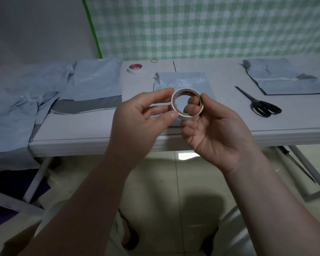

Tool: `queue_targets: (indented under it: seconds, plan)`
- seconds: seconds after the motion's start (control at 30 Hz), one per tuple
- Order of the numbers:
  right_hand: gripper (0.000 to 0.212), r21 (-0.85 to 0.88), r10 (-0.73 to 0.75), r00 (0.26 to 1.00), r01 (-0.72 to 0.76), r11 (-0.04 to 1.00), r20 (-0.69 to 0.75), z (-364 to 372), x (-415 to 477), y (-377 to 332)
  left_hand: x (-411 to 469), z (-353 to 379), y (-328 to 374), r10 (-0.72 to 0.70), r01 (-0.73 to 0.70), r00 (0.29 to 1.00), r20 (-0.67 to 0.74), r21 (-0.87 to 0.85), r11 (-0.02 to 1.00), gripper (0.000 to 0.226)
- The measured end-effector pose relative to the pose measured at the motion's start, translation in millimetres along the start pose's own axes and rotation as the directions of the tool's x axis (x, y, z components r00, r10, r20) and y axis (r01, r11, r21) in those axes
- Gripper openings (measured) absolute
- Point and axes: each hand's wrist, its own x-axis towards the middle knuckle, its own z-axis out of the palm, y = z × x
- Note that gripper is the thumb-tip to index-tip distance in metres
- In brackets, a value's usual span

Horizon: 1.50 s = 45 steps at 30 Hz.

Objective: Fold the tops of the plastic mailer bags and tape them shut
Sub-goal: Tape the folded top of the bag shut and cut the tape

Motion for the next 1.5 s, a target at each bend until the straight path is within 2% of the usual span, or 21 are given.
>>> queue_targets:
  seconds: [0.3,0.43,0.6,0.67,0.8,0.9,0.97,1.07,1.13,1.2,1.27,1.33,1.43,1.5]
  plan:
    - [0.03,0.12,0.09,0.994,-0.097,0.988,0.065,-2.1,1.4,3.4,0.5,-5.9,0.1,0.086,-0.087,0.996,0.017,0.067,0.994,0.026]
    - [0.032,0.163,0.126,0.987,-0.141,0.977,0.098,-3.2,1.4,4.4,0.7,-4.8,0.0,0.184,-0.172,0.982,-0.047,0.194,0.966,0.022]
    - [0.033,0.218,0.161,0.982,-0.178,0.959,0.094,-2.2,1.0,5.9,3.6,-7.1,-2.1,0.336,-0.283,0.94,-0.057,0.419,0.863,0.011]
    - [0.032,0.236,0.166,0.982,-0.184,0.954,0.095,0.0,0.0,5.3,5.2,-8.2,-2.4,0.404,-0.343,0.915,-0.014,0.502,0.794,0.006]
    - [0.03,0.226,0.177,0.984,-0.174,0.958,0.007,3.9,-1.0,0.0,6.3,-6.1,-5.0,0.505,-0.455,0.857,0.105,0.617,0.642,0.006]
    - [0.027,0.255,0.225,0.974,-0.212,0.943,-0.022,6.1,-1.5,-4.9,5.2,-2.8,-10.6,0.502,-0.46,0.855,0.127,0.631,0.624,0.006]
    - [0.029,0.254,0.236,0.969,-0.211,0.944,-0.072,9.7,-3.3,-6.2,3.7,-0.2,-12.8,0.461,-0.418,0.882,0.1,0.619,0.665,0.007]
    - [0.027,0.038,0.112,0.976,-0.107,0.994,-0.187,10.8,-5.1,-4.5,3.9,1.0,-13.3,0.327,-0.281,0.945,0.015,0.549,0.787,0.009]
    - [0.026,-0.205,-0.005,0.988,-0.028,0.978,-0.157,8.0,-6.7,-3.6,5.5,0.4,-12.8,0.185,-0.156,0.983,-0.016,0.473,0.867,0.011]
    - [0.036,-0.437,-0.049,0.997,0.019,0.899,-0.058,5.8,-9.1,-2.9,6.8,0.4,-11.2,0.043,-0.034,0.999,-0.015,0.387,0.922,0.016]
    - [0.037,-0.61,-0.104,0.995,0.085,0.788,0.004,3.2,-9.3,-2.2,8.5,0.5,-8.2,-0.066,0.064,0.998,-0.004,0.316,0.947,0.023]
    - [0.036,-0.688,-0.161,0.987,0.121,0.715,0.006,2.6,-7.5,-2.6,10.5,-0.2,-4.4,-0.142,0.131,0.99,0.026,0.247,0.96,0.025]
    - [0.055,-0.787,-0.232,0.971,0.1,0.609,-0.056,4.0,-2.2,-7.0,13.1,-2.7,-0.3,-0.206,0.185,0.976,0.076,0.216,0.959,0.024]
    - [0.06,-0.853,-0.29,0.953,0.082,0.516,-0.083,4.7,0.9,-10.1,13.9,-3.1,1.2,-0.236,0.21,0.966,0.102,0.214,0.954,0.024]
